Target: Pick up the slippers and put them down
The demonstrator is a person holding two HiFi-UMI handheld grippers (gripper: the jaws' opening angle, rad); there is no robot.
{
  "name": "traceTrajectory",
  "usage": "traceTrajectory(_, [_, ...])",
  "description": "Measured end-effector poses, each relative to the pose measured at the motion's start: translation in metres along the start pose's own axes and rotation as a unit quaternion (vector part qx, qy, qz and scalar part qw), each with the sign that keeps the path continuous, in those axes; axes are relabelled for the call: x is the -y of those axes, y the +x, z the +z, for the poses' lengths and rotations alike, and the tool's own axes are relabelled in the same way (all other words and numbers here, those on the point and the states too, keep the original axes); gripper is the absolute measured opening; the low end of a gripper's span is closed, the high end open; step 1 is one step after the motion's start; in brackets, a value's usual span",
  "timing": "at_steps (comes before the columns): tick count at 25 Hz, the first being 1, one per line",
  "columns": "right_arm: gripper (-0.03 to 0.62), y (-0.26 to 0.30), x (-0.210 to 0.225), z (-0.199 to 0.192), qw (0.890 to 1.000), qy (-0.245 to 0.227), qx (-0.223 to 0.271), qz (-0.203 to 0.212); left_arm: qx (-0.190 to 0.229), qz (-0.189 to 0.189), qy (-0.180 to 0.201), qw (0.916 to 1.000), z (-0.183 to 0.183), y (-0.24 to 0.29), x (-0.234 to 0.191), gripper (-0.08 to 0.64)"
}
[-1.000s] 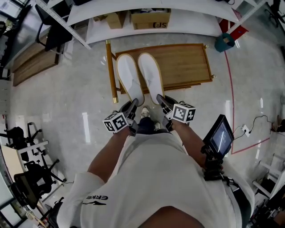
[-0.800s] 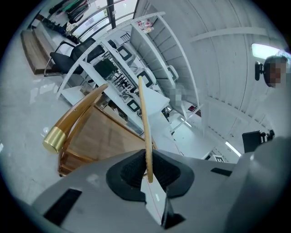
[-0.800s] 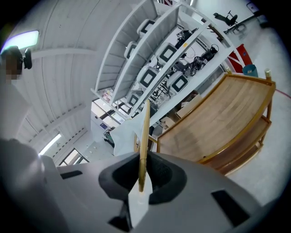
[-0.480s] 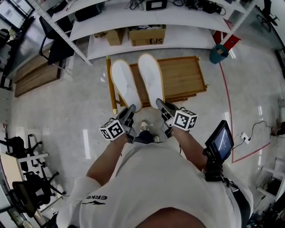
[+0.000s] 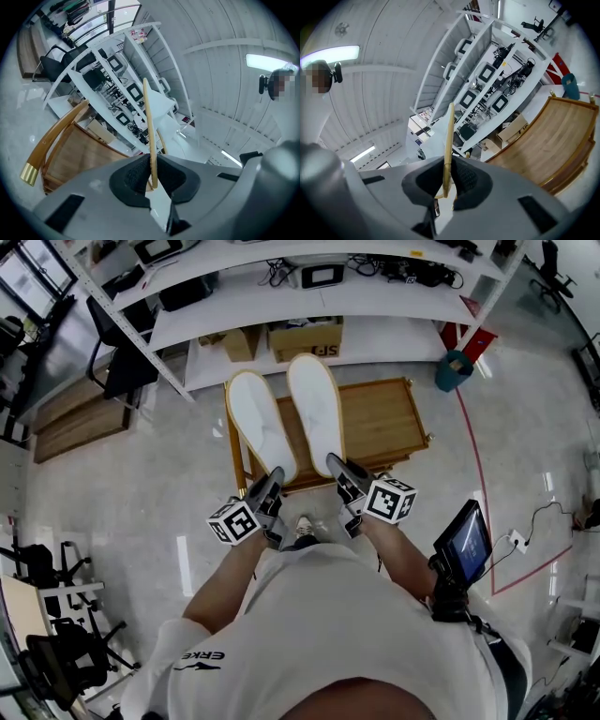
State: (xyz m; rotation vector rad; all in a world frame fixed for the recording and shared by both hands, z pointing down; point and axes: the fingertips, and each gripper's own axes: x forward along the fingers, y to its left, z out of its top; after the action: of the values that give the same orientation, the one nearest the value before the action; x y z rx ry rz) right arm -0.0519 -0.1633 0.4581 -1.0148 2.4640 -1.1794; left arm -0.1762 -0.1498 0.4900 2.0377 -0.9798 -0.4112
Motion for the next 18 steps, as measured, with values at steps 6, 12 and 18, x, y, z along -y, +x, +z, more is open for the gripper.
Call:
traceTrajectory(6, [0.034, 0.0005, -0.0040, 0.0070, 1.000, -0.003, 0.008, 0.007, 0.002, -0.003, 0.005, 1.0000, 0.0039, 0.0025, 0.0046, 0.034])
traceTrajectory(12, [0.034, 0.0011, -0.0046, 0.0078, 1.000, -0.004, 0.010, 0.008, -0.001, -0.011, 0.010, 0.9999, 0.0037, 0.0034, 0.0076, 0.034])
traceTrajectory(18, [0.034, 0.0024, -0.0047, 0.0092, 1.000, -0.005, 0.014, 0.006, -0.005, -0.021, 0.012, 0.9997, 0.0046, 0.0053, 0.0087, 0.034])
